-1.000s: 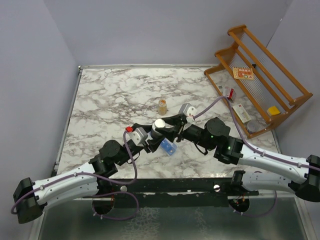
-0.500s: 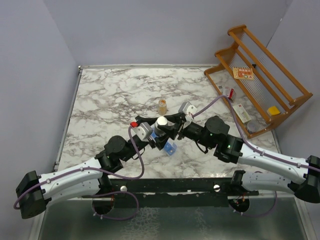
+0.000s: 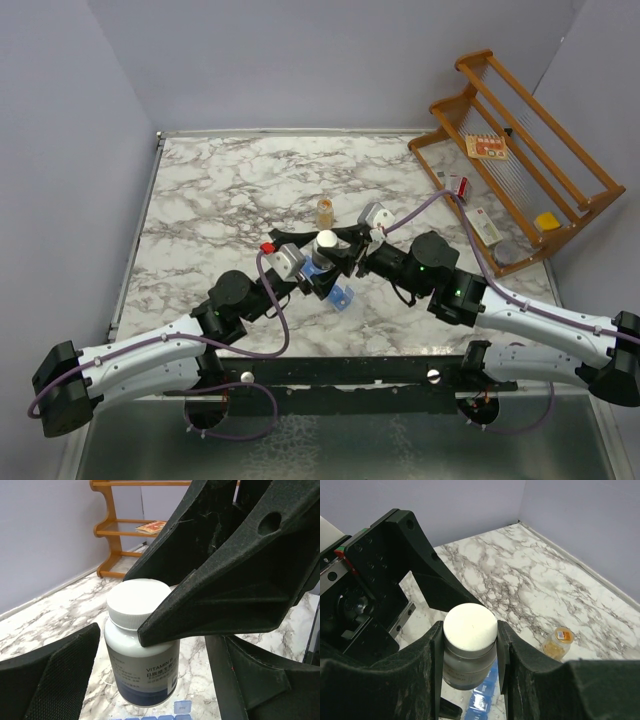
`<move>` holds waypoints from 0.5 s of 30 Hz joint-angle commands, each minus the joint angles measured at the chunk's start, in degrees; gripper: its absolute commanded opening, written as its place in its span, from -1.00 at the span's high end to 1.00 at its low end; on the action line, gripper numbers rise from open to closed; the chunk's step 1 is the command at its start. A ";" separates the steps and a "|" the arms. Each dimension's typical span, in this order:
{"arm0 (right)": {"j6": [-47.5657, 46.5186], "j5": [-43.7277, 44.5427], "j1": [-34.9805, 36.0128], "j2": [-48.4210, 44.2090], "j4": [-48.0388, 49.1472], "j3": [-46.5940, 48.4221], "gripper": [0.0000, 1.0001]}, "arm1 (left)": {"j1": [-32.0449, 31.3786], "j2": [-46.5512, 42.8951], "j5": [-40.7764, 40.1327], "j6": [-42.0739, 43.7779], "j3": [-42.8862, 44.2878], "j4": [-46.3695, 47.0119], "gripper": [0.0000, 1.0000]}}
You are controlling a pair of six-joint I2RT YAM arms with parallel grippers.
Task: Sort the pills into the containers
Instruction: Place the pill bottle at the center of the board.
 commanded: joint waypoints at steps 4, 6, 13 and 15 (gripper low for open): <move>-2.30 3.13 0.05 0.40 2.08 1.61 0.98 | -0.24 0.46 -5.26 -1.27 -1.01 -3.19 -0.92; -2.78 3.66 0.02 1.10 2.84 1.99 0.98 | -0.24 0.36 -5.57 -1.68 -1.76 -4.09 -0.98; -4.52 9.72 0.06 4.52 6.40 3.28 0.98 | -0.24 -4.98 -8.10 -4.97 -6.38 -5.66 -0.98; -5.12 12.98 0.06 6.46 7.69 3.75 0.98 | -0.24 -7.59 -9.92 -5.23 -7.35 -6.73 -0.98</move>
